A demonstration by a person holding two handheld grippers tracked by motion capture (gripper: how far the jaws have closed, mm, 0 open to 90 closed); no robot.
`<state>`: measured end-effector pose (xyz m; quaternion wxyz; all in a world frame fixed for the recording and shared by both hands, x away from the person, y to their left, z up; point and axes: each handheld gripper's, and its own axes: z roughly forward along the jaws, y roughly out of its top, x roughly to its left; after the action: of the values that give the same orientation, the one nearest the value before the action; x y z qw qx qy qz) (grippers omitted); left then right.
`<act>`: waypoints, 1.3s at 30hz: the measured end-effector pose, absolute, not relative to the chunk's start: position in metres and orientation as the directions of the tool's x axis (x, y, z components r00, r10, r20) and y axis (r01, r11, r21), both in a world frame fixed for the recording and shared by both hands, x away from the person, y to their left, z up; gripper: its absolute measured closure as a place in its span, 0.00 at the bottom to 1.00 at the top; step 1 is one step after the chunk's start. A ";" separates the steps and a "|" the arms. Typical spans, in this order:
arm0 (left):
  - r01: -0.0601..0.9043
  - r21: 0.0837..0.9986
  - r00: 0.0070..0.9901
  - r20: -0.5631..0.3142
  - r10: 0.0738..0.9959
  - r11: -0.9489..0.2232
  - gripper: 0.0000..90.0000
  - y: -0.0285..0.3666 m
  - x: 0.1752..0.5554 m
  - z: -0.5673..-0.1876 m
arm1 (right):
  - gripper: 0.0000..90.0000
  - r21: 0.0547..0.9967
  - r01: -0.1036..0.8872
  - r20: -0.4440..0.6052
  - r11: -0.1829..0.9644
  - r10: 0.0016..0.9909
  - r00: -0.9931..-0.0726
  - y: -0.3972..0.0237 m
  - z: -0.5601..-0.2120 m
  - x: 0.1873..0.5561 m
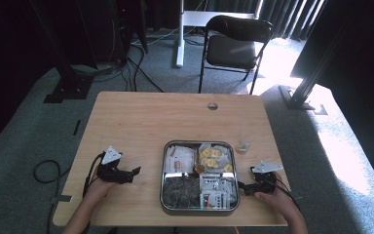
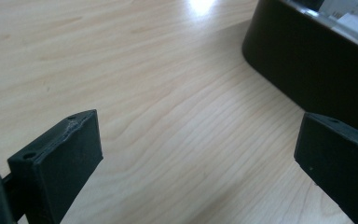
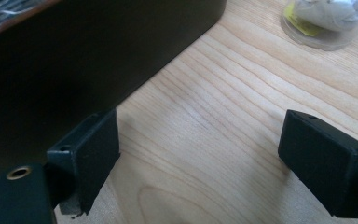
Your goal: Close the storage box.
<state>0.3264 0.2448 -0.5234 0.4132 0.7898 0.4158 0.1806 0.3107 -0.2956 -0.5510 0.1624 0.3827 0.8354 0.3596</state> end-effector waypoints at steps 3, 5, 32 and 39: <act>0.517 0.796 0.581 -0.058 0.812 -0.313 0.01 0.250 0.323 -0.527 | 0.13 0.725 0.522 0.004 0.448 0.756 -0.654 -0.296 -0.551 0.311; 0.525 0.793 0.571 -0.059 0.819 -0.309 0.01 0.254 0.321 -0.530 | 0.13 0.725 0.523 0.004 0.448 0.756 -0.654 -0.296 -0.551 0.311; 0.606 0.750 0.456 -0.054 0.888 -0.266 0.01 0.293 0.292 -0.542 | 0.13 0.726 0.522 0.004 0.448 0.756 -0.654 -0.296 -0.551 0.311; 0.616 0.751 0.433 -0.072 0.899 -0.237 0.01 0.305 0.286 -0.542 | 0.13 0.726 0.522 0.004 0.448 0.756 -0.654 -0.296 -0.551 0.311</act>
<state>0.2862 0.3052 -0.5423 0.3675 0.7626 0.4965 0.1922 0.3107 -0.2955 -0.5510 0.1626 0.3826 0.8351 0.3602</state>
